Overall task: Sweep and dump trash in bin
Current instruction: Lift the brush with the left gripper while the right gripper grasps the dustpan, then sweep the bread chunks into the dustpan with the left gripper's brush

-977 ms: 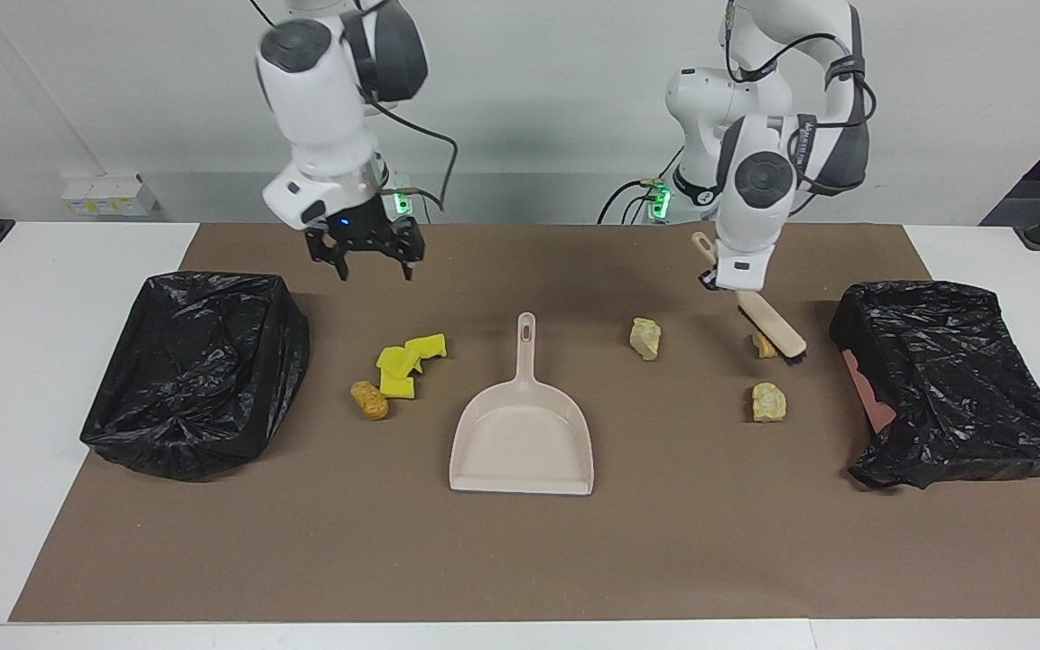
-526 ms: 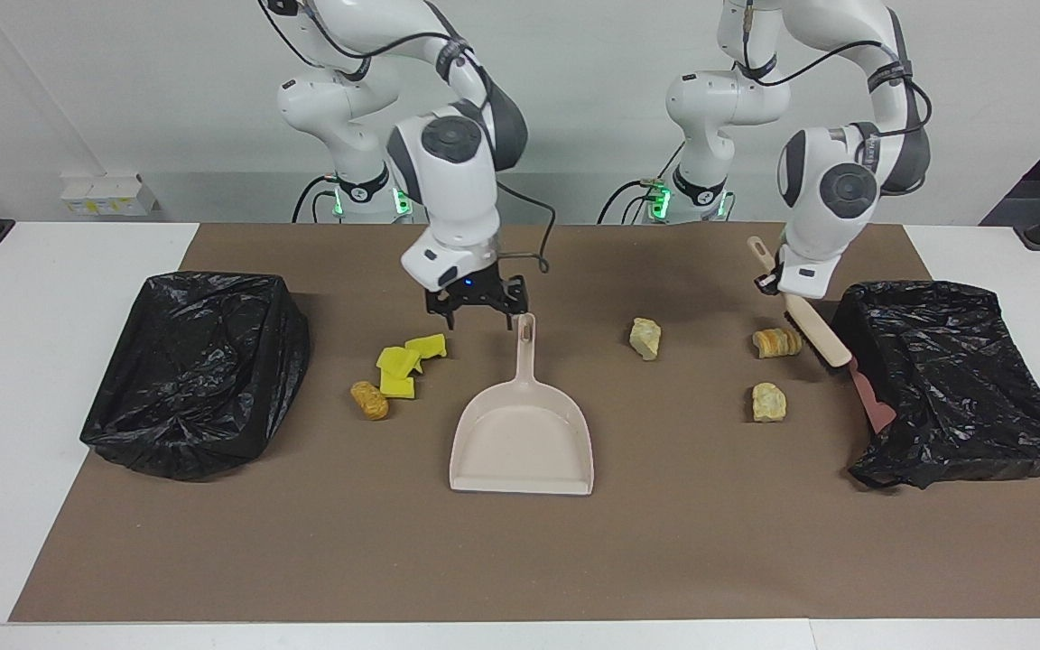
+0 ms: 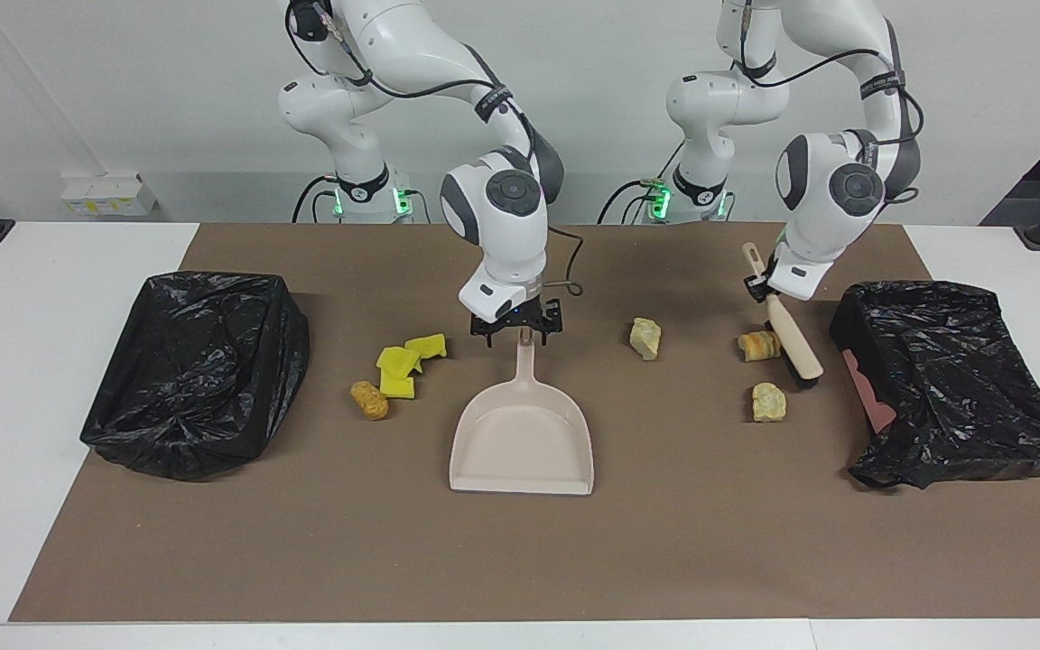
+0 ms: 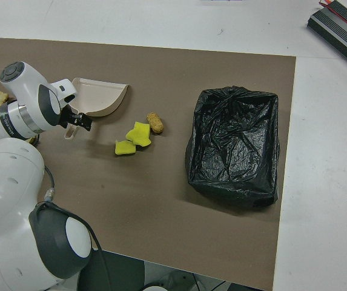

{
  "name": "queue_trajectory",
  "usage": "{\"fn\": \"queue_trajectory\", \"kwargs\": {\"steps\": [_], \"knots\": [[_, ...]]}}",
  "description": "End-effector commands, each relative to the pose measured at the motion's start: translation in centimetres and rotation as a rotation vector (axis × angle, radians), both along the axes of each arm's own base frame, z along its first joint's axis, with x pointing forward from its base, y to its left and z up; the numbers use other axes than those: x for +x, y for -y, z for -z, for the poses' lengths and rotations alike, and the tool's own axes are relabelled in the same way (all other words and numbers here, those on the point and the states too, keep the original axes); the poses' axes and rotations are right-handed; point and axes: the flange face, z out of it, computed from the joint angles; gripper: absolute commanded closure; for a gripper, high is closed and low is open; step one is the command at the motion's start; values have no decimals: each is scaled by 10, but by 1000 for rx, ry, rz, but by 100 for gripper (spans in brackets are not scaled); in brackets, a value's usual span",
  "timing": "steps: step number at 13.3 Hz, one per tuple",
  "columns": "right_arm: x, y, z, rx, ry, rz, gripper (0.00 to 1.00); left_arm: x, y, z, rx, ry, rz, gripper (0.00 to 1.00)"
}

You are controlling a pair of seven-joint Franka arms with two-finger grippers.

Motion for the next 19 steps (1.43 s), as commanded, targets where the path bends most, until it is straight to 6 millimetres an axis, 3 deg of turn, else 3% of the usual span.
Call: {"fn": "queue_trajectory", "kwargs": {"steps": [1, 2, 4, 7, 9, 13, 15, 16, 17, 19], "knots": [[3, 0, 5, 28, 21, 13, 52, -6, 59, 2, -98, 23, 56, 100], [4, -2, 4, 30, 23, 22, 100, -9, 81, 3, -144, 25, 48, 100], [5, -3, 0, 20, 27, 52, 100, -16, 126, 7, -183, 36, 87, 100], [9, 5, -15, 48, 47, -33, 100, 9, 137, -11, -195, 33, 90, 100], [10, 18, -46, 67, 80, -219, 100, 31, 126, -35, -195, 47, 91, 100], [-21, 76, -78, 30, 5, -588, 100, 82, 75, -59, -124, 94, 62, 100], [-39, 78, -73, 24, 8, -789, 100, 92, 38, -57, -99, 110, 89, 100], [-47, 74, -68, 13, 3, -896, 100, 96, 10, -58, -100, 118, 110, 100], [-48, 75, -66, -2, -5, -1014, 100, 101, -20, -57, -109, 130, 142, 100], [-48, 73, -54, -19, -37, -1170, 100, 110, -57, -40, -103, 149, 191, 100]]}}
